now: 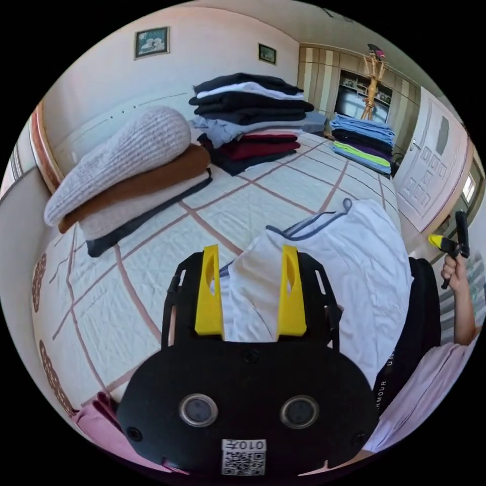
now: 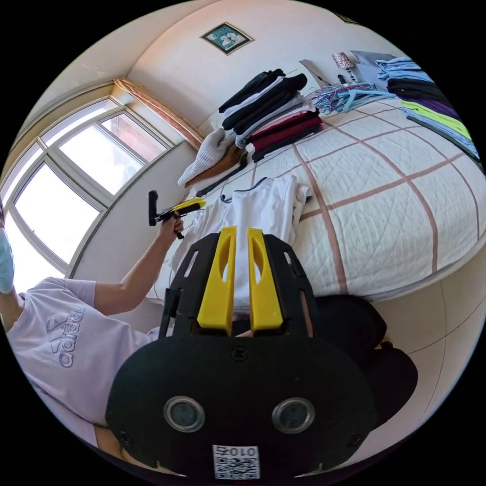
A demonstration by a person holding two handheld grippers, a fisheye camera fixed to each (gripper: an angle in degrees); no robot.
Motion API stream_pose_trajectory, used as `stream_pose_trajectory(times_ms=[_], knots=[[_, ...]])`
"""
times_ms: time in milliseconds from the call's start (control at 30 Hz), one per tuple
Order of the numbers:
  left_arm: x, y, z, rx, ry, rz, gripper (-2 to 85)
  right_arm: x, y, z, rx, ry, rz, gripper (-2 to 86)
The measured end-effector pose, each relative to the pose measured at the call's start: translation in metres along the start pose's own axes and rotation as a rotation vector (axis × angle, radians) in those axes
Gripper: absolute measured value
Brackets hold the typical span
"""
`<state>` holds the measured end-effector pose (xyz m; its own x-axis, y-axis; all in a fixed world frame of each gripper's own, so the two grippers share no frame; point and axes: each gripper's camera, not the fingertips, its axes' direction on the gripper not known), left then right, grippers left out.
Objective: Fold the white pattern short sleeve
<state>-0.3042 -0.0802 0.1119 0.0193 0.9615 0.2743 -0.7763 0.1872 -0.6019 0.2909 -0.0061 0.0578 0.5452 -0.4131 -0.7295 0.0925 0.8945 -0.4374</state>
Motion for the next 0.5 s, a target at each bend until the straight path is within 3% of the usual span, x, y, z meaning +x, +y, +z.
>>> stream_pose_trajectory(times_ms=[100, 267, 433, 500], knots=[[-0.013, 0.006, 0.034, -0.105, 0.065, -0.082, 9.4, -0.011, 0.018, -0.007, 0.009, 0.054, 0.002, 5.2], [0.014, 0.034, -0.016, 0.133, 0.031, 0.001, 1.5, -0.011, 0.036, -0.006, 0.023, 0.054, 0.051, 4.6], [0.048, 0.058, -0.036, 0.152, 0.065, 0.131, 0.1, -0.025, 0.045, 0.023, 0.004, 0.006, 0.041, 4.6], [0.062, 0.072, -0.059, 0.212, 0.164, 0.167, -0.1, -0.034, 0.048, 0.033, -0.009, -0.006, 0.028, 4.8]])
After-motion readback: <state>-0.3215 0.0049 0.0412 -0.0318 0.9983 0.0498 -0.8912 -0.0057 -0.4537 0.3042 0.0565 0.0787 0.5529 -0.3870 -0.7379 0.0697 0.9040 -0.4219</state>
